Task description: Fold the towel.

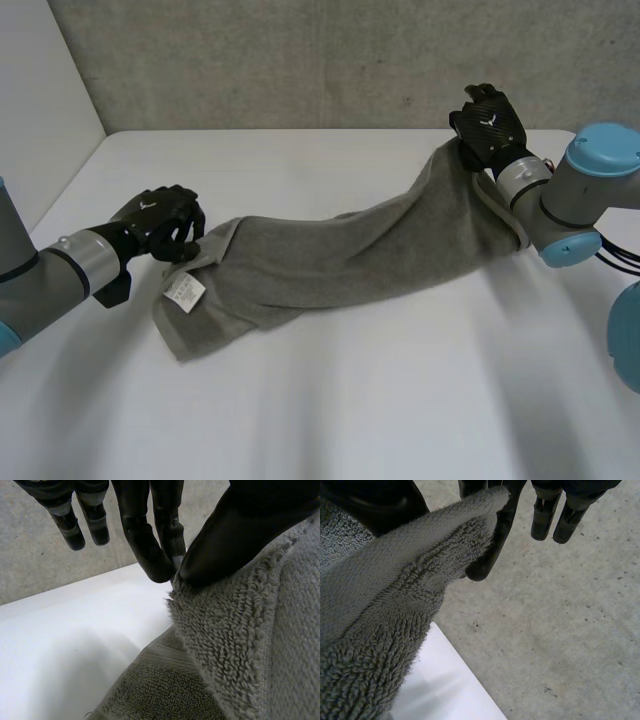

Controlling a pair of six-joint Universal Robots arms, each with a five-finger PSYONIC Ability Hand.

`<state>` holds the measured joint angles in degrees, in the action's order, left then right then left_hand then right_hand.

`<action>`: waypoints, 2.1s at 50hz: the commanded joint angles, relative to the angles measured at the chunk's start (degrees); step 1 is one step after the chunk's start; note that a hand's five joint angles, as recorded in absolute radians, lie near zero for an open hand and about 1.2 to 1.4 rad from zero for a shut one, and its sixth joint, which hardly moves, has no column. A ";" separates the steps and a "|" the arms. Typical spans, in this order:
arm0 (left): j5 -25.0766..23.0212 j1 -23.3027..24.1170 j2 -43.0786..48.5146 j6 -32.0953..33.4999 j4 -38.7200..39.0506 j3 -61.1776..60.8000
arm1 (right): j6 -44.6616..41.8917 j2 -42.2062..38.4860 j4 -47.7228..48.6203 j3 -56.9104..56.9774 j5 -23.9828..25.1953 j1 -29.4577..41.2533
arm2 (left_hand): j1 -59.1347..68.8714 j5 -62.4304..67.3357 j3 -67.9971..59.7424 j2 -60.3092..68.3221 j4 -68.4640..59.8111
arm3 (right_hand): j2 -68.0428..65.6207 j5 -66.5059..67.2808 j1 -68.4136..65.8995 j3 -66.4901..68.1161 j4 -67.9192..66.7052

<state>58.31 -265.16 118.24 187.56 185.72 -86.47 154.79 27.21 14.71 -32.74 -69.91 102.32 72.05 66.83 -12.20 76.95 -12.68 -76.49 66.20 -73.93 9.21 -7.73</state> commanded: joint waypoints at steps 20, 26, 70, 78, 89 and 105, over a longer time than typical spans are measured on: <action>8.91 0.17 -1.25 1.41 -0.01 -0.01 | -2.83 -5.67 0.50 7.69 -7.61 1.21 | -56.45 -61.22 2.20 -61.35 2.68 | 76.49 -66.20 73.93 0.79 -2.27; 11.74 -0.10 -8.45 3.60 -0.01 0.08 | -2.39 1.09 1.91 3.82 -10.51 0.69 | -57.63 -62.40 2.20 -62.53 2.68 | 76.49 -66.20 73.93 0.79 -2.27; 30.55 23.63 -9.96 3.17 0.52 -11.17 | -13.09 25.27 -24.99 -35.73 3.37 -5.20 | -47.71 -52.48 2.20 -52.61 2.68 | 73.63 -66.20 71.08 0.79 -2.27; 34.93 25.66 -4.96 3.52 6.40 -10.56 | -23.73 20.88 -24.55 -34.85 4.07 -6.78 | -47.37 -52.14 2.20 -52.27 2.68 | 72.96 -66.20 70.41 0.79 -2.27; 37.84 22.24 -0.92 6.32 12.29 -8.10 | -28.23 14.20 -20.95 -29.76 3.11 -6.52 | -47.37 -52.15 2.20 -52.27 2.68 | 72.63 -66.20 70.07 0.79 -2.27; 38.19 10.54 3.57 18.99 17.75 -4.58 | -28.93 12.87 -15.41 -27.99 -2.07 -7.05 | -47.37 -52.15 2.20 -52.27 2.68 | 72.96 -66.20 70.41 0.79 -2.27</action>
<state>96.29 -251.45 120.17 202.13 201.76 -92.26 125.85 40.04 -1.35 -60.67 -71.01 95.51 22.57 14.42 -12.20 23.55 -12.68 -4.78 3.39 -5.78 9.07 -7.91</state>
